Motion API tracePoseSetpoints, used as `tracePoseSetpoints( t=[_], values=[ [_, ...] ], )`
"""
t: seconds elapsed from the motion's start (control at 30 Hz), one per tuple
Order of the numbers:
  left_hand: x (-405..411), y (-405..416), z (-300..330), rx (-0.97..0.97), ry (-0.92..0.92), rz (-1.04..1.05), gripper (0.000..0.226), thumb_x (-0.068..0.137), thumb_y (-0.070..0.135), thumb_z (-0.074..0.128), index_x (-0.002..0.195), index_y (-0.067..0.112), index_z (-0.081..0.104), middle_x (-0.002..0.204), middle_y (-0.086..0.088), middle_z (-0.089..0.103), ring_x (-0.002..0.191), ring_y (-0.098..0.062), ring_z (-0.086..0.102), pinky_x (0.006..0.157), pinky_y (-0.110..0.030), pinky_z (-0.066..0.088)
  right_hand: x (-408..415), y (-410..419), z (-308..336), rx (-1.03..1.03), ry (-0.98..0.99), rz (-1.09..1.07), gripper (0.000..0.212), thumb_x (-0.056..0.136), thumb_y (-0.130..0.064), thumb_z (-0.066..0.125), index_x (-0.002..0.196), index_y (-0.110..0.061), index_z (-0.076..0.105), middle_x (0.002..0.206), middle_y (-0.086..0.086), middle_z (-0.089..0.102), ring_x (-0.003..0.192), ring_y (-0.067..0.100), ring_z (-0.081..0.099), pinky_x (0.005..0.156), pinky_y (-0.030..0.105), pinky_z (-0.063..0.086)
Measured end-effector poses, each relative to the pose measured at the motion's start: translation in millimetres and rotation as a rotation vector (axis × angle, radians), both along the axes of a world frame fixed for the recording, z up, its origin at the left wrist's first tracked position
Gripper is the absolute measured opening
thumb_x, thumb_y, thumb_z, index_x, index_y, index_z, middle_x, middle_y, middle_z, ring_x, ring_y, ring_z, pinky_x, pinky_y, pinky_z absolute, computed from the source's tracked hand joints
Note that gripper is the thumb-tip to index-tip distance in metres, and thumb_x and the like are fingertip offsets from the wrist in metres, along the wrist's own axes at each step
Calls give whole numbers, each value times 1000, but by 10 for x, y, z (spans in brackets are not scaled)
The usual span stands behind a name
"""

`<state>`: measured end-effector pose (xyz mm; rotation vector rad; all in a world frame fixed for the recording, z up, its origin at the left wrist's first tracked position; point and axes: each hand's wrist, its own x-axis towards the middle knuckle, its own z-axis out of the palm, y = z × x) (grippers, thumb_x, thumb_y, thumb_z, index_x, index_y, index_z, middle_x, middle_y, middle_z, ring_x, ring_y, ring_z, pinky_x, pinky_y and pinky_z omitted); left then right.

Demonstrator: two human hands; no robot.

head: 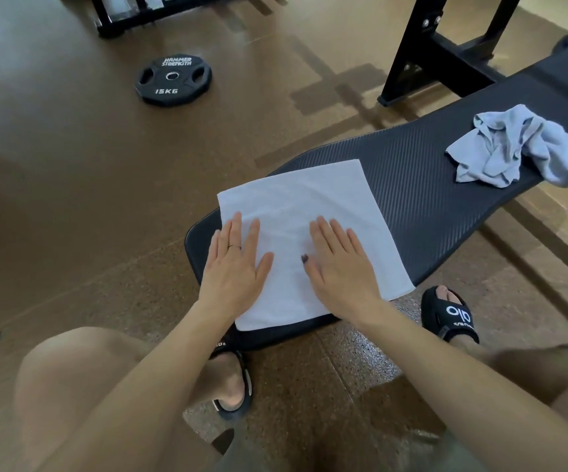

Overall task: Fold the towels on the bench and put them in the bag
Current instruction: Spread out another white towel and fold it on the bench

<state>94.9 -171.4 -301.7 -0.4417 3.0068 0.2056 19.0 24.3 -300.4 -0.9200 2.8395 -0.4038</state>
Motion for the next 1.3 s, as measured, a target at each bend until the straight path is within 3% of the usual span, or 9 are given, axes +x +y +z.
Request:
tracePoseSetpoints(
  t=[0.07, 0.2, 0.3, 0.37, 0.5, 0.6, 0.77, 1.13, 1.3],
  values=[
    [-241, -48, -20, 0, 46, 31, 70, 106, 56, 15, 163, 22, -4, 170, -9, -13, 157, -25, -11, 127, -40, -6, -212, -284, 53, -43, 17, 32, 69, 102, -47, 12, 162, -12, 15, 170, 5, 12, 157, 23, 8, 128, 40, 3],
    [-486, -227, -137, 77, -38, 92, 70, 105, 56, 16, 163, 24, -7, 170, -4, -14, 157, -20, -14, 127, -38, -6, -641, -483, -99, 87, 3, 77, 65, 106, -44, 19, 162, -14, 9, 171, 4, 5, 157, 21, 0, 127, 39, -2],
    [-470, -270, -199, 88, -4, 93, 70, 105, 55, 17, 163, 24, -8, 170, -3, -17, 156, -19, -17, 127, -38, -6, -812, -303, -234, 71, 24, -74, 78, 95, -52, 4, 162, -13, 16, 170, 7, 9, 157, 23, 3, 127, 38, -1],
    [-474, -251, -220, 81, 10, 108, 72, 104, 55, 19, 163, 22, -7, 170, -5, -17, 156, -21, -16, 128, -39, -5, -847, -300, -225, 61, 21, -148, 80, 95, -52, 4, 161, -9, 16, 170, 11, 10, 157, 25, 4, 127, 40, 0],
    [-593, -306, -196, 68, -17, 88, 78, 100, 57, 30, 163, 19, 5, 170, -13, -8, 157, -28, -10, 128, -42, -1, -880, -647, -113, 71, 8, 67, 64, 106, -44, 22, 163, -17, 8, 171, 5, 1, 157, 22, -2, 127, 40, -3],
    [-717, -448, -177, 114, -32, 130, 78, 98, 63, 32, 161, 24, 8, 170, -14, -3, 157, -29, -3, 127, -43, 2, -989, -769, -147, 106, 3, 155, 63, 107, -44, 22, 163, -19, 9, 171, 2, 2, 157, 20, -2, 127, 40, -3],
    [-685, -454, -251, 86, 16, 143, 78, 99, 68, 21, 162, 27, 2, 171, -12, -4, 157, -27, -4, 128, -41, 1, -1470, -322, -191, 94, 24, -66, 72, 99, -50, 9, 162, -14, 15, 170, 5, 10, 157, 21, 6, 126, 38, 2],
    [-691, -421, -222, 34, -23, 143, 77, 99, 69, 15, 162, 27, -1, 170, -11, -7, 157, -31, -6, 126, -51, -6, -1748, 29, -182, 89, -59, -215, 65, 107, -47, 14, 163, -15, 4, 171, 2, 0, 157, 18, -3, 128, 37, -1],
    [-684, -333, -52, -164, -39, 81, 72, 103, 61, 12, 162, 24, -6, 169, -14, -11, 156, -34, -11, 122, -58, -12, -1461, 431, -74, -58, -120, -348, 63, 109, -41, 26, 162, -11, 11, 170, 8, 12, 157, 23, 9, 127, 39, 11]
  ],
)
